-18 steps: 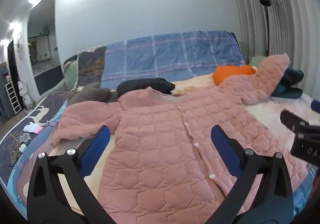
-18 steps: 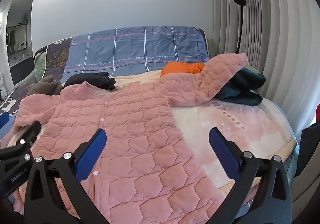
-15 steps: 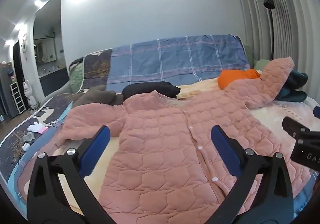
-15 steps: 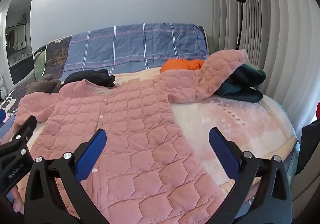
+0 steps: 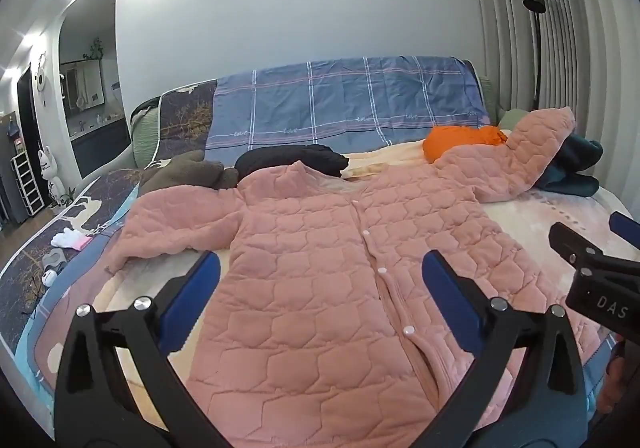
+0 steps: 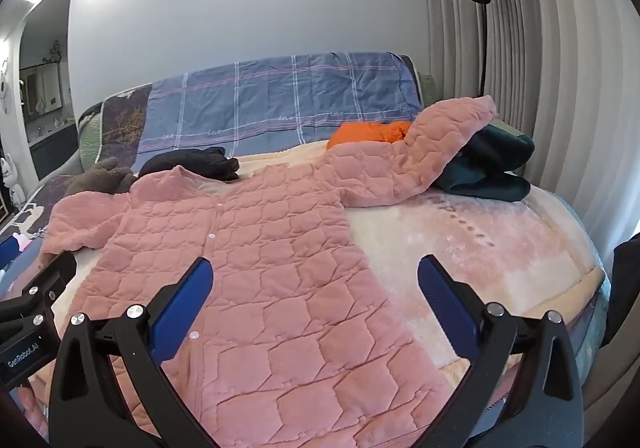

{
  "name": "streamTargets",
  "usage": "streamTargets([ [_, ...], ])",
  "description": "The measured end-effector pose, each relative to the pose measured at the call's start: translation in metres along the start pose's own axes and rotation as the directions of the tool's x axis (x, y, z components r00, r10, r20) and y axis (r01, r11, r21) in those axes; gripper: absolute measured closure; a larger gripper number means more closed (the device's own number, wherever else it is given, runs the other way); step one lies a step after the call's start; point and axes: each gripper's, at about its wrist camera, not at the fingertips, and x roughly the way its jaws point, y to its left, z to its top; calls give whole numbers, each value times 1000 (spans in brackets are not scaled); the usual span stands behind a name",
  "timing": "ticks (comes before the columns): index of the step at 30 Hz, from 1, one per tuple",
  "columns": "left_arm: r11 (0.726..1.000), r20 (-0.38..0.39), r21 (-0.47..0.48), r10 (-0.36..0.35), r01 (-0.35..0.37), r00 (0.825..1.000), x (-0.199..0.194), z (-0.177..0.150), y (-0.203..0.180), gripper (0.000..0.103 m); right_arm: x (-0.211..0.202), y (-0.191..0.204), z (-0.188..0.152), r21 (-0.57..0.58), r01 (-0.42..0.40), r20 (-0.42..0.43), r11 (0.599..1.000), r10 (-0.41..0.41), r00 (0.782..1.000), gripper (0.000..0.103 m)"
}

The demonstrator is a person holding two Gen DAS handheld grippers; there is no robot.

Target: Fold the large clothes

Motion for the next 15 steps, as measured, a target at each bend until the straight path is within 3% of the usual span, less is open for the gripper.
streamTargets([
  [5, 999, 13, -3, 41, -41, 999, -16, -5, -2, 2, -12, 2, -3, -16, -27, 27, 1000, 27, 999, 1],
  [15, 1000, 96, -15, 11, -10, 995, -37, 2, -4, 2, -30, -3, -2, 3, -14, 65, 1000, 14, 998, 1],
])
